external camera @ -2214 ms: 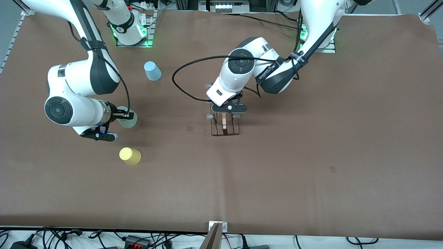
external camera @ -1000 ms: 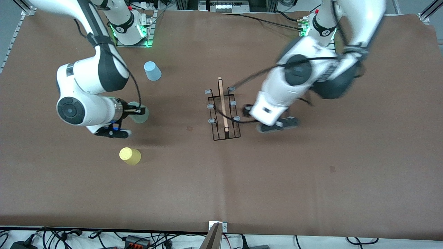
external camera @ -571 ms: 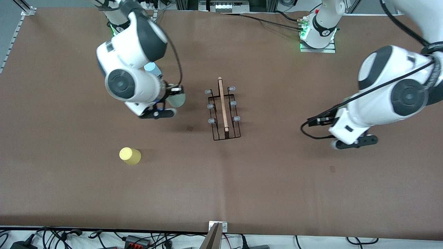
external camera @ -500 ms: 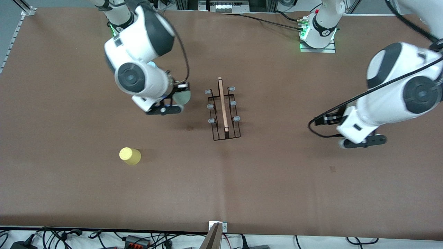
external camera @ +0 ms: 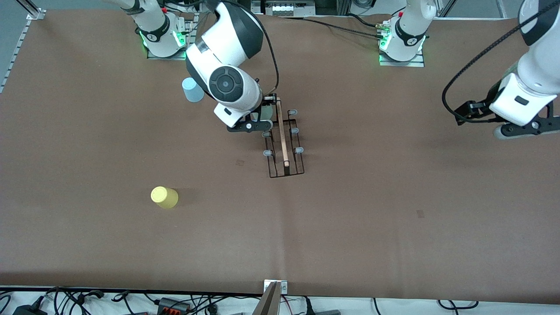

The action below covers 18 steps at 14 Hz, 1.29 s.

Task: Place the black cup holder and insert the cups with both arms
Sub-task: 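Lower the teal cup onto a rack peg and open the right gripper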

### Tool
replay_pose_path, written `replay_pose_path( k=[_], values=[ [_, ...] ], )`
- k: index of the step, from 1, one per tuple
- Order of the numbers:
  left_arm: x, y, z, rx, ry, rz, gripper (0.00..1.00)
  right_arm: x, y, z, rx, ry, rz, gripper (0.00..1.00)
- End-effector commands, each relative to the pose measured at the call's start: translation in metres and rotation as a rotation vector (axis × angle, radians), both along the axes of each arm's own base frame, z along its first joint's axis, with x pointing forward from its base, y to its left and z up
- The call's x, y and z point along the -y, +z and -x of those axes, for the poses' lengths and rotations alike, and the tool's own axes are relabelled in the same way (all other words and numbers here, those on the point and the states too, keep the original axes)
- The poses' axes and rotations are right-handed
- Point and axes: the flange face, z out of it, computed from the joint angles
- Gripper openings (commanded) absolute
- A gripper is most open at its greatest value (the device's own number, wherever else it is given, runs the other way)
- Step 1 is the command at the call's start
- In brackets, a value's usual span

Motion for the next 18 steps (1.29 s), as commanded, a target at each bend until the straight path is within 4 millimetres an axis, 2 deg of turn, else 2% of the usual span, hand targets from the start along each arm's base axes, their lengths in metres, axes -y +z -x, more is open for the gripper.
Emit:
replay_pose_path(
  k=[1,4,10,11,12,15,16,17,18],
  values=[
    [-0.005,-0.011,0.009,0.026,0.013,0.059,1.00,-0.005,-0.004,-0.003,-0.006,-0.016,0.001,0.38],
    [-0.003,-0.009,0.005,0.031,0.005,0.059,1.00,-0.006,-0.015,-0.004,-0.014,-0.015,0.009,0.38],
    [-0.008,-0.007,0.003,0.036,0.015,0.064,1.00,-0.009,-0.052,-0.008,-0.013,-0.012,0.033,0.40],
    [-0.010,-0.008,0.003,0.033,0.018,0.066,1.00,-0.010,-0.056,-0.008,-0.012,-0.008,0.042,0.66],
    [-0.011,-0.008,0.003,0.032,0.022,0.066,1.00,-0.009,-0.057,-0.008,-0.014,-0.021,0.051,1.00],
    [-0.011,-0.008,0.003,0.032,0.021,0.064,1.00,-0.001,-0.039,-0.015,-0.004,-0.104,0.074,1.00],
    [-0.011,-0.008,0.003,0.032,0.020,0.064,1.00,0.007,-0.013,-0.021,0.027,-0.124,0.059,1.00],
    [-0.011,-0.009,0.003,0.030,0.021,0.064,1.00,0.019,-0.001,-0.029,0.043,-0.163,0.062,1.00],
    [-0.011,-0.009,0.003,0.030,0.021,0.064,1.00,0.038,0.010,-0.044,0.064,-0.212,0.068,1.00]
  ],
)
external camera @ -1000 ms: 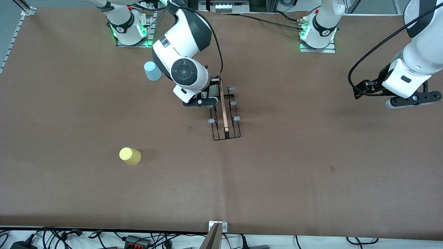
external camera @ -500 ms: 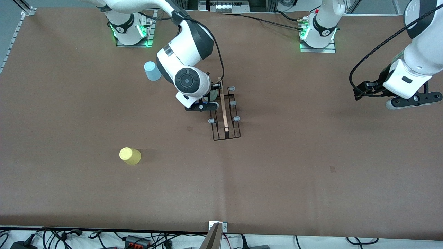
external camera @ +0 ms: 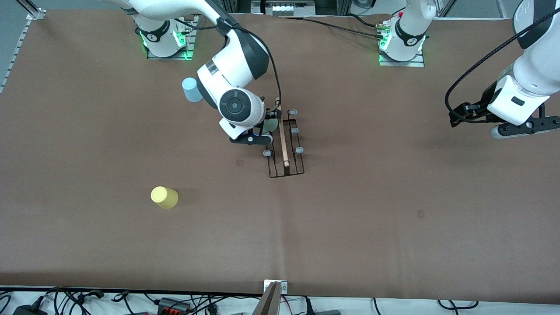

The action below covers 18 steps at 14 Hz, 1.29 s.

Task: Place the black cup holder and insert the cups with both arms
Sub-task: 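Lower the teal cup onto a rack peg and open the right gripper, then move the right gripper to the yellow cup and grasp it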

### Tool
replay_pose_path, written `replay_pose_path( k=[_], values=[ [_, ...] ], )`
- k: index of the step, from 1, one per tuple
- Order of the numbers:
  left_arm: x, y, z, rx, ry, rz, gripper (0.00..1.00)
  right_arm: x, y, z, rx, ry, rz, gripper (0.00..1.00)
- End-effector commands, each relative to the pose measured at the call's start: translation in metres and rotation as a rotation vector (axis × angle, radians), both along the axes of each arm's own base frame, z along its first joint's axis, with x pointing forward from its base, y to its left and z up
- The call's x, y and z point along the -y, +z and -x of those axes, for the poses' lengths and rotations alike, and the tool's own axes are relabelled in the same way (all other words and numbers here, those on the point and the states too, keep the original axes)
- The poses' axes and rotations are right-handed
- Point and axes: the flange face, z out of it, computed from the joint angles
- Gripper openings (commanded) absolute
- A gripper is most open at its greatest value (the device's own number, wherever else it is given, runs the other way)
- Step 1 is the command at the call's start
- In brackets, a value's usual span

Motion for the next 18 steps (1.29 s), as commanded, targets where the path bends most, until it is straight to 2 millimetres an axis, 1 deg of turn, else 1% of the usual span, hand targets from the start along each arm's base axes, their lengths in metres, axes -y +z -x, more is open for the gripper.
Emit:
replay_pose_path(
  k=[1,2,3,4,5,6,8,9,10,11,12,14,15,17,18],
  values=[
    [-0.003,0.006,0.002,0.008,-0.005,0.020,1.00,0.060,0.034,-0.039,0.059,-0.124,0.037,1.00],
    [-0.003,0.006,0.002,0.008,-0.005,0.020,1.00,0.091,0.041,-0.059,0.105,-0.162,0.066,1.00],
    [-0.002,0.006,0.002,0.008,-0.007,0.020,1.00,0.123,0.037,-0.079,0.154,-0.185,0.128,1.00],
    [-0.003,0.006,0.002,0.008,-0.005,0.020,1.00,0.155,0.032,-0.101,0.214,-0.202,0.180,1.00],
    [-0.003,0.006,0.002,0.009,-0.005,0.020,1.00,0.182,0.019,-0.118,0.240,-0.194,0.211,1.00],
    [-0.003,0.006,0.002,0.006,-0.005,0.020,1.00,0.214,0.007,-0.134,0.252,-0.170,0.212,1.00],
    [-0.003,0.006,0.002,0.008,-0.004,0.020,1.00,0.279,-0.015,-0.159,0.246,-0.130,0.187,1.00],
    [-0.002,0.006,0.002,0.006,-0.005,0.020,1.00,0.305,-0.022,-0.167,0.248,-0.115,0.174,1.00],
    [-0.003,0.006,0.002,0.006,-0.004,0.020,1.00,0.325,-0.030,-0.172,0.245,-0.105,0.164,1.00],
    [-0.002,0.006,0.002,0.005,-0.005,0.020,1.00,0.339,-0.039,-0.174,0.231,-0.108,0.143,1.00],
    [-0.003,0.006,0.002,0.005,-0.004,0.020,1.00,0.343,-0.051,-0.174,0.210,-0.104,0.107,1.00],
    [-0.003,0.005,0.002,0.005,-0.003,0.022,1.00,0.345,-0.067,-0.182,0.252,-0.075,0.073,1.00],
    [-0.002,0.006,0.002,0.005,-0.004,0.020,1.00,0.349,-0.072,-0.186,0.274,-0.084,0.071,1.00],
    [-0.003,0.005,0.003,0.003,-0.002,0.020,1.00,0.349,-0.079,-0.189,0.291,-0.089,0.067,1.00],
    [-0.003,0.005,0.003,0.003,0.000,0.020,1.00,0.349,-0.079,-0.192,0.317,-0.091,0.065,1.00]
  ],
)
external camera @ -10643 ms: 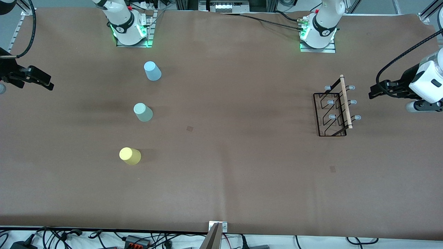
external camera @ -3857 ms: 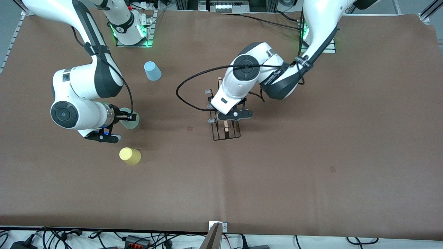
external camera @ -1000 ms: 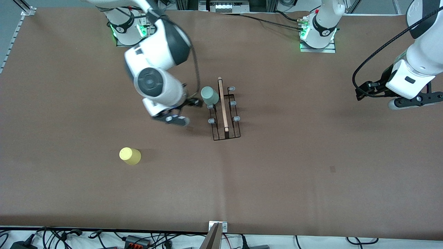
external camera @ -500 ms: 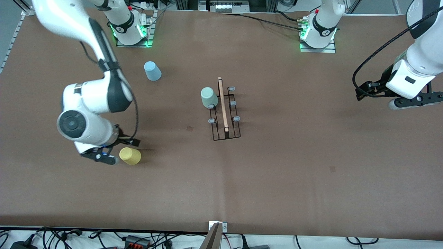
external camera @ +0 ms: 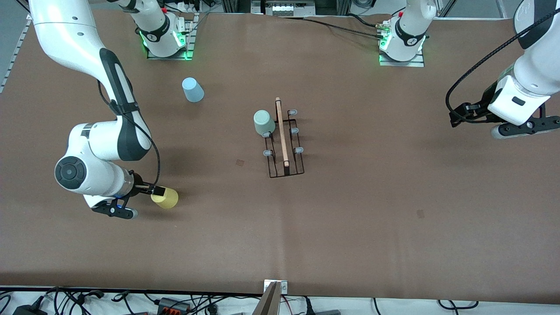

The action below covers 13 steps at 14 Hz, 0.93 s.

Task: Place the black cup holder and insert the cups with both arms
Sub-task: 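Move the right gripper to the yellow cup and grasp it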

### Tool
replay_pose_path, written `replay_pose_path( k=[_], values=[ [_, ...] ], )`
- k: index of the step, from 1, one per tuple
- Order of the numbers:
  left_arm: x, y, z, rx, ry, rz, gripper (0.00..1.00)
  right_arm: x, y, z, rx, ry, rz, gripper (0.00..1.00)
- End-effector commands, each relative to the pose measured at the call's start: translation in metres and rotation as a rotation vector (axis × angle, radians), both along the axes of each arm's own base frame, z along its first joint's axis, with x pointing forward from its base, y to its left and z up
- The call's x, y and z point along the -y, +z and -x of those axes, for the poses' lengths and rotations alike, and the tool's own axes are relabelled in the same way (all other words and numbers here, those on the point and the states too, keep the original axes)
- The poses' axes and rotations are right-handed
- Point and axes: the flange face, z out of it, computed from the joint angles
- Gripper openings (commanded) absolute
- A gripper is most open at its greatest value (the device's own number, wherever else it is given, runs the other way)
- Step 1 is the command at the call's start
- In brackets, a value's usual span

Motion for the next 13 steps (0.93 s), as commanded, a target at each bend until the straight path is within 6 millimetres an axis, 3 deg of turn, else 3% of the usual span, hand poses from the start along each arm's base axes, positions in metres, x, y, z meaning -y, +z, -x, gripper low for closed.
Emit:
replay_pose_path(
  k=[1,6,12,13],
  values=[
    [-0.002,0.005,0.003,0.003,-0.003,0.020,1.00,0.000,-0.002,-0.008,0.059,0.012,-0.025,1.00],
    [-0.002,0.005,0.003,0.002,-0.003,0.020,1.00,-0.013,-0.029,-0.009,0.073,0.019,-0.041,1.00],
    [-0.002,0.005,0.003,0.000,-0.003,0.020,1.00,-0.015,-0.040,-0.008,0.057,0.043,-0.032,1.00],
    [-0.002,0.005,0.003,0.000,-0.003,0.020,1.00,-0.015,-0.041,-0.007,0.055,0.067,-0.032,0.94]
  ],
)
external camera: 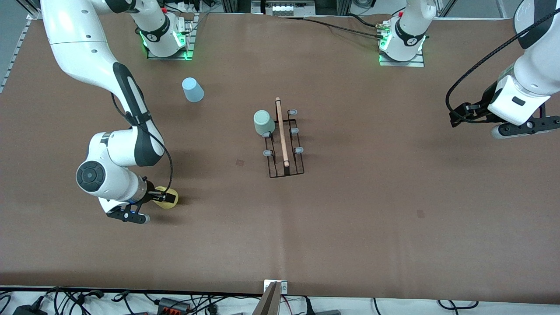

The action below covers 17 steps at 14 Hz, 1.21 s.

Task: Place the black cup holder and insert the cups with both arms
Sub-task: 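Lift the yellow cup and carry it over the rack with the right gripper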

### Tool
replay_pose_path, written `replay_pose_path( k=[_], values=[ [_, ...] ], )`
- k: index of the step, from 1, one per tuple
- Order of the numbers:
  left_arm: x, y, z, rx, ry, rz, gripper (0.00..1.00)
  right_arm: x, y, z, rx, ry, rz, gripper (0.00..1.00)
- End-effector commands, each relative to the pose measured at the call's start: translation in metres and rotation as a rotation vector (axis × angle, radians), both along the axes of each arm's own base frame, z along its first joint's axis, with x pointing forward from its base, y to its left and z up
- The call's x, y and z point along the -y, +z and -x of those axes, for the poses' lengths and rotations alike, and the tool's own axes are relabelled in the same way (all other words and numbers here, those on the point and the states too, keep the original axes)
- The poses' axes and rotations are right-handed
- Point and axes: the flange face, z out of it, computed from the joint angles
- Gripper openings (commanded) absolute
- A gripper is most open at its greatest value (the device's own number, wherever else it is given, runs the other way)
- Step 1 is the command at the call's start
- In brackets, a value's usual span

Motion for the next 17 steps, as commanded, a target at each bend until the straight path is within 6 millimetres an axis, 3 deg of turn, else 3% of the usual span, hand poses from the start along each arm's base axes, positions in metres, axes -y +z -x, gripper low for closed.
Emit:
replay_pose_path(
  k=[1,3,5,6,8,10,11,12,16,17],
  values=[
    [-0.002,0.005,0.003,0.000,-0.005,0.020,1.00,0.000,-0.001,-0.001,0.002,0.055,-0.011,0.73],
    [-0.002,0.005,0.003,0.000,-0.003,0.020,1.00,-0.003,0.002,0.000,0.001,0.075,-0.007,0.44],
    [-0.002,0.005,0.003,-0.001,-0.003,0.020,1.00,-0.012,0.005,0.005,-0.036,0.093,-0.007,0.24],
    [-0.002,0.005,0.003,-0.001,-0.003,0.020,1.00,-0.022,0.015,0.006,-0.047,0.116,-0.017,0.22],
    [-0.002,0.005,0.003,-0.003,-0.005,0.020,1.00,-0.048,0.061,-0.002,-0.068,0.173,-0.031,0.21],
    [-0.002,0.004,0.004,-0.006,-0.003,0.019,1.00,-0.111,0.137,-0.001,-0.070,0.265,-0.033,0.21],
    [-0.002,0.004,0.004,-0.006,-0.003,0.019,1.00,-0.145,0.164,0.008,-0.063,0.309,-0.031,0.21],
    [-0.002,0.004,0.004,-0.006,-0.003,0.019,1.00,-0.169,0.175,0.016,-0.056,0.336,-0.029,0.21],
    [-0.002,0.004,0.004,-0.006,-0.003,0.019,1.00,-0.275,0.175,0.070,-0.075,0.411,-0.016,0.21],
    [-0.002,0.004,0.004,-0.006,-0.003,0.019,1.00,-0.293,0.174,0.080,-0.072,0.394,-0.014,0.21]
  ],
)
